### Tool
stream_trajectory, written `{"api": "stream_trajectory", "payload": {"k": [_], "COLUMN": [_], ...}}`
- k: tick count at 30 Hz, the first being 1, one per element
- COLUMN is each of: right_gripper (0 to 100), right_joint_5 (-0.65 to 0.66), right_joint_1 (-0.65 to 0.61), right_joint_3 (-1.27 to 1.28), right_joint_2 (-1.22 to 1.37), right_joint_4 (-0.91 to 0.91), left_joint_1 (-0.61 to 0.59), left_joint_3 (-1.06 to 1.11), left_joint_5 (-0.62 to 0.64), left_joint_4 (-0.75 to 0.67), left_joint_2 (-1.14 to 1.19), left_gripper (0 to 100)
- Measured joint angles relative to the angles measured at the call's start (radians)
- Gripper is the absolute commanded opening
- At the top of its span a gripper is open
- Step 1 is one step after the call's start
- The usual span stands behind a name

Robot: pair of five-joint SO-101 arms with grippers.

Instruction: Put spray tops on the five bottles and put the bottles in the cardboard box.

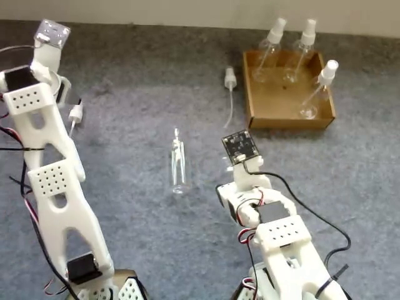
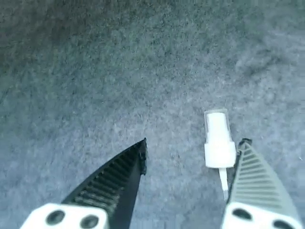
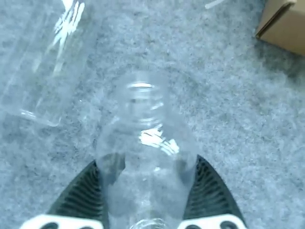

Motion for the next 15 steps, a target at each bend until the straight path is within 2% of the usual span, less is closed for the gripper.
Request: {"api": "stream_trajectory", "payload": {"k": [8, 15], "right_gripper": [0.4, 0.4], "right_joint_5": [0.000, 0.000], "right_joint_1": [0.000, 0.000], "right_joint_3": [0.000, 0.000], "right_joint_2": [0.000, 0.000], "right_joint_4": [0.000, 0.000], "left_joint_1": [0.011, 0.041], "left_joint_3": [-0.005, -0.018], "left_joint_5": [0.034, 0.041], "left_joint_4": [-0.219, -0.262], "left_joint_2": [0.161, 0.253], "left_gripper": [28, 27]}}
